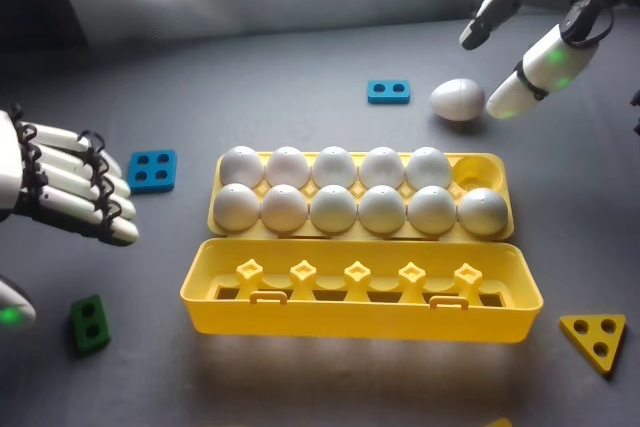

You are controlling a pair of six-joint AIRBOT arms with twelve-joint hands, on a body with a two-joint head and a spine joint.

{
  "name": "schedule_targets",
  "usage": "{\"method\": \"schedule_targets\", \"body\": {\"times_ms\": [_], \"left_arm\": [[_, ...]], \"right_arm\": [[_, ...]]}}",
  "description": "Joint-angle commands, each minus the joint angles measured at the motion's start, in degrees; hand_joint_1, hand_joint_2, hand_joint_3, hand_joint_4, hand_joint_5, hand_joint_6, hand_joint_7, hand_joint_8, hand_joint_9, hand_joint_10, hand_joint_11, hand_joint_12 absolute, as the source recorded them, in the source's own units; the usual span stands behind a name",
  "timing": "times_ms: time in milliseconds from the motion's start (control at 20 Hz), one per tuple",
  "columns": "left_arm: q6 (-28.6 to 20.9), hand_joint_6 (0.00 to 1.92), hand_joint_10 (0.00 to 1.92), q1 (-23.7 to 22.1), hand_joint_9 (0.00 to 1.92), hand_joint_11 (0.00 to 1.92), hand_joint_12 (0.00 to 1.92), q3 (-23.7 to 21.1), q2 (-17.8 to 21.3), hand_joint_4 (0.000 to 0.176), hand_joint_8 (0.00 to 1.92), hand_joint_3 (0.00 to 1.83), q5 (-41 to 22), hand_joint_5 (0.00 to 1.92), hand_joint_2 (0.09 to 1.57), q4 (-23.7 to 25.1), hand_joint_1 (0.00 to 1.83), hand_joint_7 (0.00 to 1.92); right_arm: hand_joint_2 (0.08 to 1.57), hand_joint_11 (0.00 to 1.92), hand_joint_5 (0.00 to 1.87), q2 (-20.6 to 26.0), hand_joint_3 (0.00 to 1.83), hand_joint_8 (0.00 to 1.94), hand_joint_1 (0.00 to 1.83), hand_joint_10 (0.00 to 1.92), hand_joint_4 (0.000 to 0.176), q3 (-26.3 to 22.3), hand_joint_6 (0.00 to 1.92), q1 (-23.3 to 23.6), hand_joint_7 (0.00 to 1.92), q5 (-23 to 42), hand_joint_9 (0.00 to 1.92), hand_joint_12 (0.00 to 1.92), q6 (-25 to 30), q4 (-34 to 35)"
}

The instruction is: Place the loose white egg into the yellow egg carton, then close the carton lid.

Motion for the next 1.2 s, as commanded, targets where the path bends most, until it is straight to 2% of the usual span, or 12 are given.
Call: {"method": "schedule_targets", "body": {"times_ms": [0,50,100,200,250,350,400,450,650,1150], "left_arm": [[-0.4,0.00,0.01,0.4,0.26,0.00,0.57,0.7,0.4,0.000,0.01,0.00,-4.6,0.28,1.16,-3.6,0.00,0.31],[-0.4,0.00,0.01,0.7,0.26,0.00,0.58,0.9,0.2,0.000,0.00,0.00,-4.9,0.28,1.15,-2.9,0.00,0.31],[-0.7,0.00,0.01,1.3,0.27,0.00,0.60,1.0,0.0,0.000,0.00,0.00,-5.9,0.28,1.15,-2.5,0.00,0.30],[-1.3,0.00,0.00,1.5,0.26,0.00,0.58,0.7,0.0,0.000,0.00,0.00,-6.9,0.26,1.15,-1.9,0.00,0.29],[-1.3,0.00,0.00,1.6,0.26,0.00,0.56,0.5,0.0,0.000,0.00,0.00,-7.3,0.25,1.15,-1.7,0.00,0.28],[-1.3,0.00,0.00,1.5,0.25,0.00,0.52,0.2,0.0,0.000,0.00,0.00,-7.7,0.26,1.15,-1.7,0.00,0.28],[-1.3,0.00,0.00,1.5,0.25,0.00,0.52,0.1,0.0,0.000,0.00,0.00,-7.7,0.26,1.15,-1.7,0.00,0.28],[-1.3,0.00,0.00,1.5,0.26,0.00,0.50,0.0,0.0,0.000,0.00,0.00,-7.7,0.27,1.15,-1.7,0.00,0.29],[-1.3,0.00,0.00,0.9,0.24,0.00,0.51,-0.8,0.2,0.000,0.00,0.00,-7.7,0.26,1.15,0.0,0.00,0.28],[-1.4,0.00,0.00,0.8,0.28,0.00,0.50,-1.0,0.0,0.000,0.00,0.00,-7.6,0.28,1.17,0.2,0.00,0.31]], "right_arm": [[0.73,0.00,0.66,0.4,0.00,0.00,0.83,0.00,0.173,0.9,0.01,0.2,0.00,5.9,0.00,0.00,0.2,0.4],[0.73,0.00,0.66,-0.3,0.00,0.00,0.82,0.00,0.169,1.6,0.01,0.1,0.00,6.0,0.00,0.00,0.2,0.5],[0.73,0.00,0.65,-1.2,0.00,0.00,0.80,0.00,0.154,2.7,0.01,0.0,0.00,6.2,0.00,0.00,0.2,0.5],[0.73,0.00,0.66,-2.4,0.00,0.00,0.81,0.00,0.148,4.1,0.01,-0.1,0.00,6.4,0.00,0.00,0.2,0.5],[0.74,0.00,0.68,-3.0,0.00,0.00,0.84,0.00,0.131,4.6,0.02,-0.2,0.00,6.7,0.00,0.00,0.2,0.6],[0.76,0.00,0.73,-4.0,0.01,0.00,0.85,0.00,0.164,5.4,0.03,-0.4,0.00,7.4,0.00,0.00,0.2,0.6],[0.76,0.00,0.73,-4.4,0.01,0.00,0.85,0.00,0.164,5.8,0.03,-0.5,0.00,7.4,0.00,0.00,0.2,0.6],[0.75,0.00,0.74,-4.7,0.00,0.00,0.84,0.00,0.174,6.0,0.03,-0.6,0.00,7.6,0.00,0.00,0.2,0.6],[0.77,0.00,0.76,-5.7,0.01,0.00,0.85,0.00,0.176,6.5,0.03,-1.6,0.00,8.7,0.00,0.00,0.2,0.6],[0.75,0.00,0.72,-7.8,0.00,0.00,0.78,0.00,0.176,8.5,0.00,-3.0,0.00,9.9,0.00,0.00,0.2,0.6]]}}
